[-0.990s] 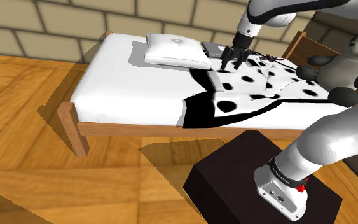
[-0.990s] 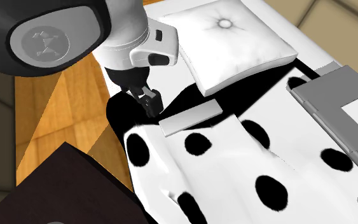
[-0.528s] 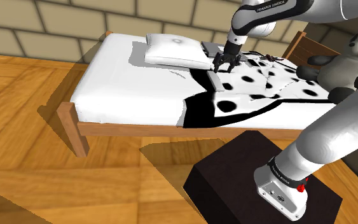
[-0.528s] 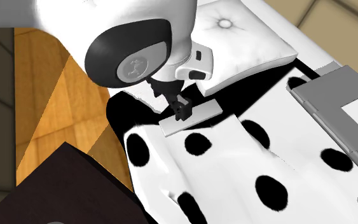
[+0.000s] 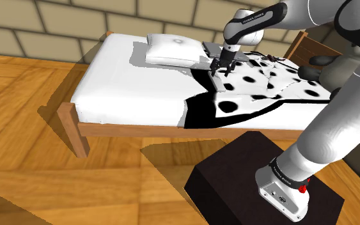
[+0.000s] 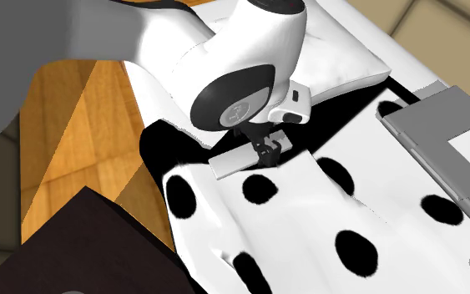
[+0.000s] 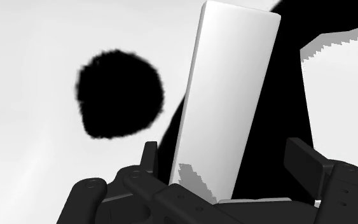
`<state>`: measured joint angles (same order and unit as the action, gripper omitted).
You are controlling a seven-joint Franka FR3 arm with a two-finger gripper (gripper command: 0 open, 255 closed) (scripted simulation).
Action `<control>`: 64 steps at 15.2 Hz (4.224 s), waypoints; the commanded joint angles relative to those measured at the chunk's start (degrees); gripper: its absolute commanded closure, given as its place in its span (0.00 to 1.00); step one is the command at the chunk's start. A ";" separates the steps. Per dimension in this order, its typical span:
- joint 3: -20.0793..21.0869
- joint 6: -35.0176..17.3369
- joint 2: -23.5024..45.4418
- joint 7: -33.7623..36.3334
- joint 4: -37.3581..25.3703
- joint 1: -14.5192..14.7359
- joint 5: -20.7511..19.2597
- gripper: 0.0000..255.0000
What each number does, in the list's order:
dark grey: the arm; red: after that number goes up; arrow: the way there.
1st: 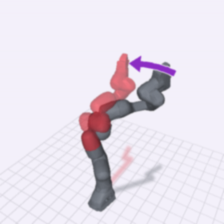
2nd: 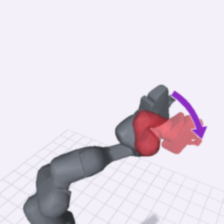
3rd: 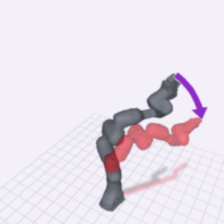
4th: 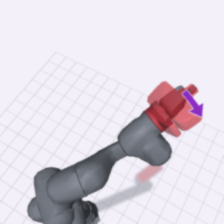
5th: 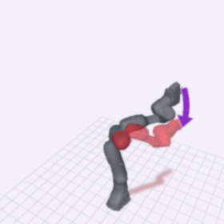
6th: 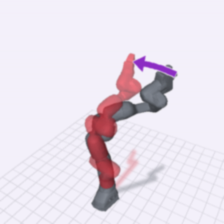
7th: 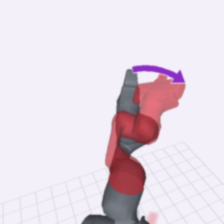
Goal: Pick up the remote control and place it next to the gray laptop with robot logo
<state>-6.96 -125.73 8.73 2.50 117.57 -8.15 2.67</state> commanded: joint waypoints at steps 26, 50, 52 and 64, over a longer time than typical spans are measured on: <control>0.10 -2.37 1.67 0.00 0.67 0.03 0.28 1.00; -3.38 11.45 0.42 -7.13 -11.70 -4.25 0.24 1.00; -4.32 12.17 2.27 -9.74 -14.15 -5.82 0.74 1.00; -8.03 19.71 17.99 -23.93 -36.51 -16.76 5.14 1.00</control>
<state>-14.73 -106.62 25.71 -20.18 82.61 -23.87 7.47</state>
